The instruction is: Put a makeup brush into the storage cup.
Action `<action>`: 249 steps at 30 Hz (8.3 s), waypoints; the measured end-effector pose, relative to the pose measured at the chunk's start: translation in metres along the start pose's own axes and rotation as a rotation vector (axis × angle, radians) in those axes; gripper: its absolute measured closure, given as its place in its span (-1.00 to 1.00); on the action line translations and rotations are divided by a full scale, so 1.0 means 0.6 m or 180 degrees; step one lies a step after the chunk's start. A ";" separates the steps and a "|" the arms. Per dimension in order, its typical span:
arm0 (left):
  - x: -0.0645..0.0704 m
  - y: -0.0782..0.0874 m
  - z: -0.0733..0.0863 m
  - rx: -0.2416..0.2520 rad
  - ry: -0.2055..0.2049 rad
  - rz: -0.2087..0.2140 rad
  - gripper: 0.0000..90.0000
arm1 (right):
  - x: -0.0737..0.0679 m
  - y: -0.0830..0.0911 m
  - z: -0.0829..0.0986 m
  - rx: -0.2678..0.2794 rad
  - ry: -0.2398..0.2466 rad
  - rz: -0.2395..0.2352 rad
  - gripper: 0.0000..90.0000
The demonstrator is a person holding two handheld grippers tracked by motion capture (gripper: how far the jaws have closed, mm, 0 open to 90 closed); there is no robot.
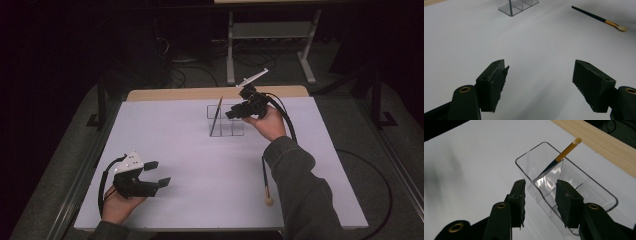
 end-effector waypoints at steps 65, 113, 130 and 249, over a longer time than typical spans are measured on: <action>-0.003 0.005 -0.003 0.0001 -0.0043 -0.0001 -0.43 | -0.029 0.060 0.118 0.0049 -0.0048 0.0004 -0.07; -0.005 0.001 -0.005 0.0013 -0.0037 0.0007 -0.44 | -0.042 0.083 0.182 0.0044 -0.0163 -0.0017 -0.20; -0.003 -0.001 -0.007 0.0008 -0.0082 0.0009 -0.44 | -0.045 0.091 0.197 0.0031 -0.0172 -0.0023 -0.21; 0.004 0.001 -0.008 0.0002 -0.0090 -0.0001 -0.44 | -0.109 0.045 0.324 -0.0984 0.0010 0.0361 0.84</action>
Point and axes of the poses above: each handheld gripper's, and its own axes: y roughly backward along the jaws, z roughly out of its underside, x roughly to its right, the point moved 1 cm from there along -y, roughly forward along the jaws, and after that the axes turned 2 degrees about -x, right-handed, at the moved point
